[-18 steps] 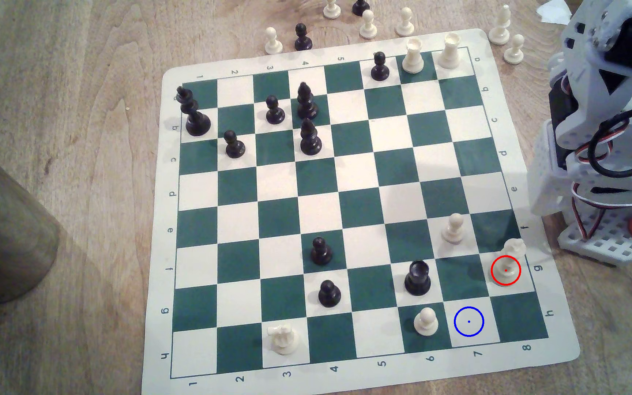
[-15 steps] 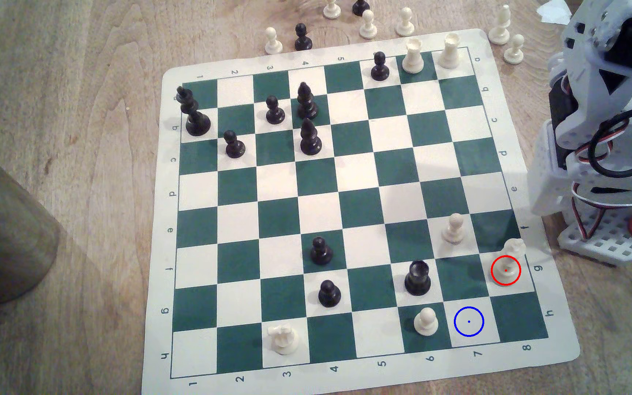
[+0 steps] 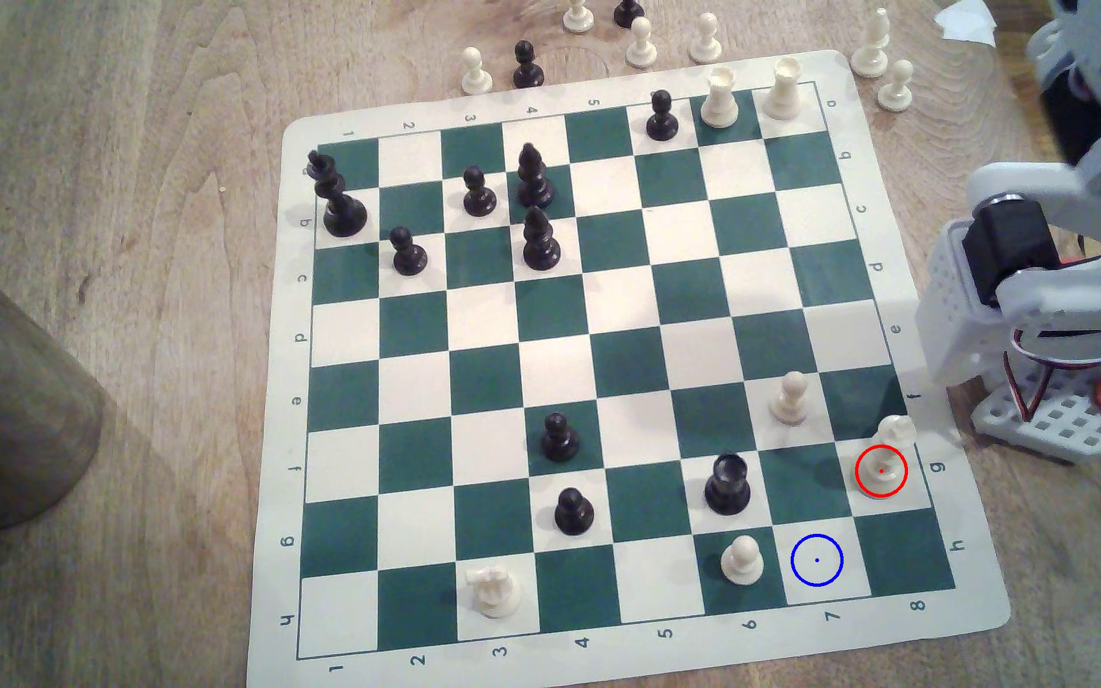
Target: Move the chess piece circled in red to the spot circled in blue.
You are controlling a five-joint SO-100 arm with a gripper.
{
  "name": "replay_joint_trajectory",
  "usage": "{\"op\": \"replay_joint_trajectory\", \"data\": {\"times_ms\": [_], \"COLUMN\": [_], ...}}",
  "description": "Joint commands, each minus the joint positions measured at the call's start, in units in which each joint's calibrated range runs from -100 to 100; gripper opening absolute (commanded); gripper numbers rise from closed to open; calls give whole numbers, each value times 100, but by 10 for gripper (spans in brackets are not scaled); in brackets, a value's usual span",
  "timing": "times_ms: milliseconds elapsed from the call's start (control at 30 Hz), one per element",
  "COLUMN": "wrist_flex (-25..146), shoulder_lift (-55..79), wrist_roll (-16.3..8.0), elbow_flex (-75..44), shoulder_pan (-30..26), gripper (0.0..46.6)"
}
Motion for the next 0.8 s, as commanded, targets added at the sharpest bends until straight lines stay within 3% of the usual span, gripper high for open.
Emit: {"op": "replay_joint_trajectory", "data": {"times_ms": [0, 200, 333, 433, 600, 700, 767], "wrist_flex": [2838, 5795, 7760, 8776, 10389, 11249, 12011], "shoulder_lift": [-11, -11, -3, -3, 14, 159, 269], "wrist_roll": [15, 5, -5, -723, -825, -806, -825], "elbow_flex": [-1432, -2746, -3544, -3798, -3798, -3871, -3807], "shoulder_pan": [-34, 5, 365, 412, 310, 60, -386], "gripper": [2, 2, 2, 2, 2, 2, 2]}}
